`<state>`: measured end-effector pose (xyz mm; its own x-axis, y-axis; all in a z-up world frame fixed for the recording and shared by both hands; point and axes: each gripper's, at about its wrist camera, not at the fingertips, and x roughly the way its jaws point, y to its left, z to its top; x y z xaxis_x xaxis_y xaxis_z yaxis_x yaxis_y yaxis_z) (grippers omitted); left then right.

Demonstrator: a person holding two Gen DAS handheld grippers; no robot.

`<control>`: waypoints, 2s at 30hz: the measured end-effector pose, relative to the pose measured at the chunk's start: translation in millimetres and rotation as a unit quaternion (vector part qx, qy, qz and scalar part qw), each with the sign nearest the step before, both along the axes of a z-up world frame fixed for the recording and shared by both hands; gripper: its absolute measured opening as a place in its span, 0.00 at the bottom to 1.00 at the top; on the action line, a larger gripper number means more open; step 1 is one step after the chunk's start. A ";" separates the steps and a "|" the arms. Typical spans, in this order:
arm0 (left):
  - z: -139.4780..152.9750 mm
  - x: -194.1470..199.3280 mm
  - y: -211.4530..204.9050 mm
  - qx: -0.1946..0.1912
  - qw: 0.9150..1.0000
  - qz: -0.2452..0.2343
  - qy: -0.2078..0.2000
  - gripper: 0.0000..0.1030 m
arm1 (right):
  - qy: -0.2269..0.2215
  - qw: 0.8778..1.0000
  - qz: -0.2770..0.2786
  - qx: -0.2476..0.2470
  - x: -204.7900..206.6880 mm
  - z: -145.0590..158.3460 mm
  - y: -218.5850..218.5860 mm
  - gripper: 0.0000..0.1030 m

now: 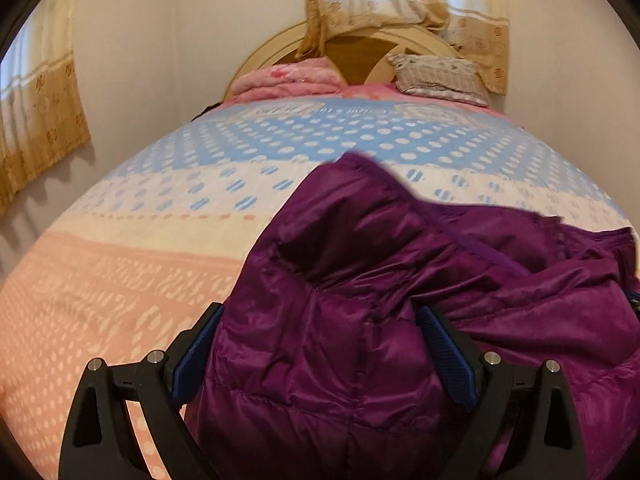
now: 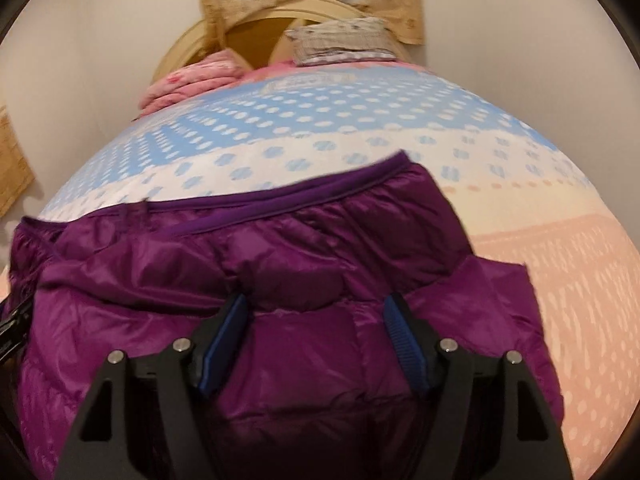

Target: Fold large clothes

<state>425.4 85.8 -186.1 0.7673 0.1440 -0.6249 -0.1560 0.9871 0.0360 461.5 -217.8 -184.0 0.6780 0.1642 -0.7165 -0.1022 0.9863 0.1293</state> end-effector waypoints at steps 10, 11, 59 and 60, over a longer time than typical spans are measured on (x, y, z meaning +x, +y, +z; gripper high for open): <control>4.4 17.1 2.9 -0.023 1.000 0.007 -0.007 0.93 | -0.060 0.998 0.020 -0.004 -16.6 21.4 6.7 0.12; 7.8 14.2 11.4 -0.035 0.999 0.028 -0.023 0.93 | -0.089 0.996 0.010 0.005 -23.9 31.6 1.4 0.12; -36.2 56.4 -10.8 -0.101 0.991 0.005 0.083 0.99 | 0.025 0.999 -0.021 -0.035 28.4 -22.6 41.4 0.62; -36.5 56.5 -10.7 -0.102 0.991 0.005 0.084 0.99 | 0.026 0.999 -0.021 -0.039 28.8 -23.0 42.3 0.62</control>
<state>481.9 75.1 -222.6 0.6493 0.0088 -0.7605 -0.1740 0.9751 -0.1372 490.3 -175.5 -207.0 0.6454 0.0788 -0.7597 -0.0550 0.9969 0.0567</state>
